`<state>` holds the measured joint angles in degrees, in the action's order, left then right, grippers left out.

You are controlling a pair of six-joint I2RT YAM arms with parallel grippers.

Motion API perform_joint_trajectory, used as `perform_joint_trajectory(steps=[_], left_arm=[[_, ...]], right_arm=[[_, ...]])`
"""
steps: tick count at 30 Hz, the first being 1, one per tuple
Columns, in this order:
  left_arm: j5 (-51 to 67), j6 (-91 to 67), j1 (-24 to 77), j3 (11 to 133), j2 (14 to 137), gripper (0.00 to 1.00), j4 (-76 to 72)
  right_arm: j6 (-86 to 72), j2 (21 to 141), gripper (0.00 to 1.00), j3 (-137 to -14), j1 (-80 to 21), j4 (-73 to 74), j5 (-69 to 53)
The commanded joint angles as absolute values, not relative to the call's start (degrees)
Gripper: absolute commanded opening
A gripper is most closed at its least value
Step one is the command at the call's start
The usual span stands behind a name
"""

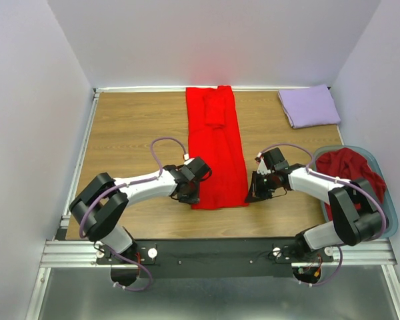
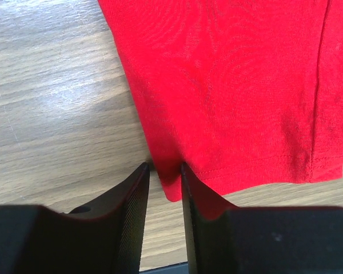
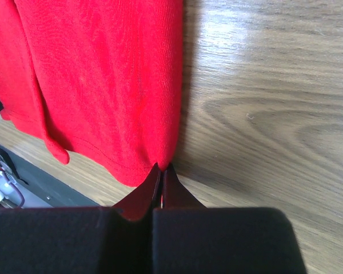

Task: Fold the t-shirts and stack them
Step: Fold the tshirt

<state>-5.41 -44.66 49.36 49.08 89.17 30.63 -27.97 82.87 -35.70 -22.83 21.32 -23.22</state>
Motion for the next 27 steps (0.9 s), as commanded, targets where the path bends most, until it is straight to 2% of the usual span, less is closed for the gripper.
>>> perform_joint_trajectory(steps=[1, 10, 12, 13, 17, 23, 27], left_arm=[[-6.50, -45.79, 50.10, 47.11, 92.20, 0.36, 33.66], [-7.64, -44.74, 52.73, 49.48, 96.23, 0.35, 34.98], [-8.00, -44.91, 52.91, 49.57, 96.42, 0.23, 35.42], [-8.43, -45.00, 53.00, 49.48, 96.15, 0.13, 36.12], [-8.44, -44.91, 53.17, 48.08, 93.52, 0.00, 37.44], [-4.14, -47.98, 57.29, 43.07, 84.92, 0.00, 40.34], [2.00, -54.65, 66.52, 40.43, 79.03, 0.00, 41.39]], right_arm=[[-26.19, 83.93, 0.00, -33.40, -23.55, 23.29, -20.21], [-26.46, 83.23, 0.00, -33.49, -23.55, 23.38, -20.48], [-26.54, 82.18, 0.00, -33.40, -23.55, 23.38, -20.65], [-26.63, 81.39, 0.00, -33.31, -23.55, 23.38, -20.74], [-28.30, 80.51, 0.00, -32.78, -23.82, 24.17, -22.41], [-34.18, 76.56, 0.01, -31.64, -31.36, 30.66, -19.96], [-40.94, 71.56, 0.00, -30.59, -41.38, 37.43, -17.93]])
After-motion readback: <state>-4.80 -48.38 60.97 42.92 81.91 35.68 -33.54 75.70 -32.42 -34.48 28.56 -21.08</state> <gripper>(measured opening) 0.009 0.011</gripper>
